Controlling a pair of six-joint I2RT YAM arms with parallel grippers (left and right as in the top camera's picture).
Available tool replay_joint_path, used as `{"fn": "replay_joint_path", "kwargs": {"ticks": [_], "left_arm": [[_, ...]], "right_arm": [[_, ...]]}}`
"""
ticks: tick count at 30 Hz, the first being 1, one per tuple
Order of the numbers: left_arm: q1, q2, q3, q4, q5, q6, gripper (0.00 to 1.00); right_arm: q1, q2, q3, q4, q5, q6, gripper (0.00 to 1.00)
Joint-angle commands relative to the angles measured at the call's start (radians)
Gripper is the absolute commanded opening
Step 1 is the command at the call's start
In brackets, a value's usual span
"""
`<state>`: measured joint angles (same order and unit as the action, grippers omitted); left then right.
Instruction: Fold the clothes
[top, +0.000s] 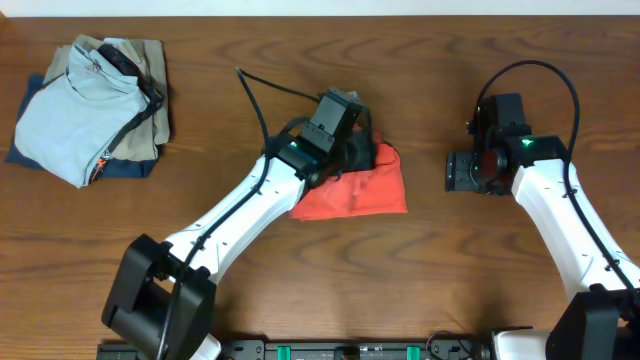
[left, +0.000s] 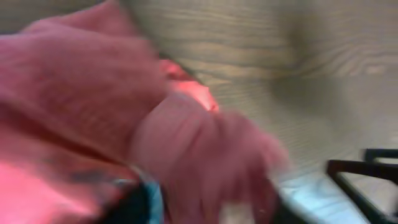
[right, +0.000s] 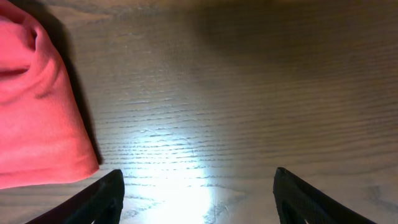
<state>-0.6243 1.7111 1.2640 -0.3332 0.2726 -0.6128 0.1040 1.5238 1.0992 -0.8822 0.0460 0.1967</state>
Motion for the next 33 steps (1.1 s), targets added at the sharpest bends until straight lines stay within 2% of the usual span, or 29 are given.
{"fn": "replay_joint_path", "kwargs": {"ticks": [1,5,11,14,19,27,33], "left_arm": [[-0.01,0.008,0.016,0.068,0.135,0.03,0.67],[0.057,-0.013,0.017,0.068,0.158,0.087,0.67],[0.256,-0.034,0.016,-0.079,0.157,0.138,0.67],[0.355,-0.031,0.015,-0.161,0.113,0.138,0.68],[0.455,-0.031,-0.003,-0.229,0.073,0.138,0.71],[0.491,-0.031,-0.017,-0.291,0.069,0.18,0.73],[0.491,-0.031,-0.017,-0.299,0.066,0.19,0.73]], "right_arm": [[-0.011,0.0,0.0,-0.001,-0.011,-0.011,0.75],[-0.011,0.0,0.0,0.005,-0.092,-0.034,0.77],[0.003,0.0,-0.001,0.055,-0.421,-0.222,0.76],[0.044,0.001,-0.001,0.082,-0.536,-0.251,0.75],[0.172,0.028,-0.001,0.131,-0.535,-0.237,0.74],[0.401,0.167,-0.001,0.262,-0.425,-0.081,0.61],[0.534,0.257,-0.001,0.338,-0.163,0.085,0.62]]}}
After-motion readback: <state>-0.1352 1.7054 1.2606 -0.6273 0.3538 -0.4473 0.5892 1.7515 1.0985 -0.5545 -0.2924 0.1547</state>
